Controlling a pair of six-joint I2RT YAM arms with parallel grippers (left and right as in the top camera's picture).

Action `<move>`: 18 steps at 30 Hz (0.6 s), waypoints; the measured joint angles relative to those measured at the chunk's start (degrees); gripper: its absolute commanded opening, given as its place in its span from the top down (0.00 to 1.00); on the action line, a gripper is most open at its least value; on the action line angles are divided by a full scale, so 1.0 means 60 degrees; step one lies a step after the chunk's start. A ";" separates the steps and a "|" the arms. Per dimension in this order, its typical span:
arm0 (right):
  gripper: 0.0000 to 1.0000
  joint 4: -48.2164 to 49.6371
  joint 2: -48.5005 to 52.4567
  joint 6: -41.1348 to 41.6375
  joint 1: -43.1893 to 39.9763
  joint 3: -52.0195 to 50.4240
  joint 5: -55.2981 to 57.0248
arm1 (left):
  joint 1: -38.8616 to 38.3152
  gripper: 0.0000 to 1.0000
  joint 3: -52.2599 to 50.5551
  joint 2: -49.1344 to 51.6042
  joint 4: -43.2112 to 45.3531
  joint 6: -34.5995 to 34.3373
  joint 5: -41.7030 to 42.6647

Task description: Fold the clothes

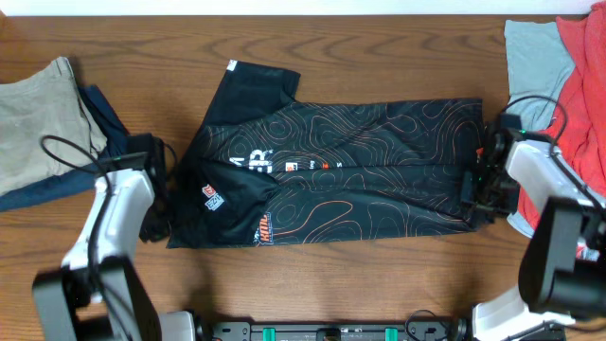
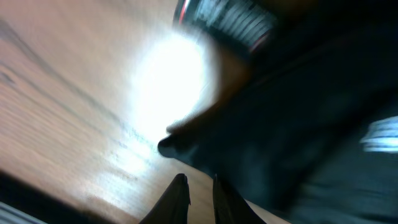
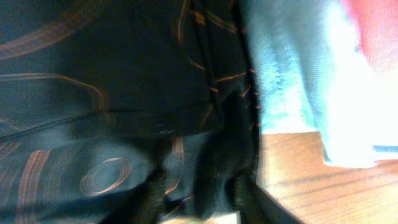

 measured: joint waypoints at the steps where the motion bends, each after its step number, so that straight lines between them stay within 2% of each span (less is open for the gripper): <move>1: 0.46 0.0015 -0.0262 -0.0047 0.0000 0.0120 -0.0127 | -0.0004 0.63 0.0197 -0.0262 0.0000 -0.0004 0.0007; 2: 0.46 0.0073 -0.0535 -0.0058 0.0000 0.0244 -0.0233 | 0.0000 0.60 0.0372 -0.0528 0.0007 -0.0011 0.0033; 4: 0.55 0.0390 -0.1104 -0.0106 0.0000 0.0474 -0.0433 | 0.0000 0.54 0.0594 -0.1027 0.0080 0.0007 0.0076; 7: 0.70 0.1206 -0.1778 -0.0157 0.0000 0.0648 -0.0663 | 0.0000 0.50 0.0645 -0.1621 0.0208 -0.0025 0.0255; 10: 0.70 0.1916 -0.2014 -0.0171 0.0000 0.0707 -0.0750 | 0.0000 0.49 0.0645 -0.1840 0.0313 -0.0033 0.0481; 12: 0.62 0.2197 -0.1960 -0.0186 -0.0004 0.0707 -0.0776 | 0.0000 0.49 0.0645 -0.1829 0.0313 -0.0036 0.0612; 13: 0.61 0.2299 -0.1891 -0.0189 -0.0007 0.0707 -0.0776 | 0.0000 0.48 0.0645 -0.1814 0.0317 -0.0033 0.0729; 18: 0.72 0.2838 -0.1038 -0.0277 -0.0106 0.0707 -0.0739 | 0.0000 0.48 0.0645 -0.1800 0.0321 -0.0033 0.0987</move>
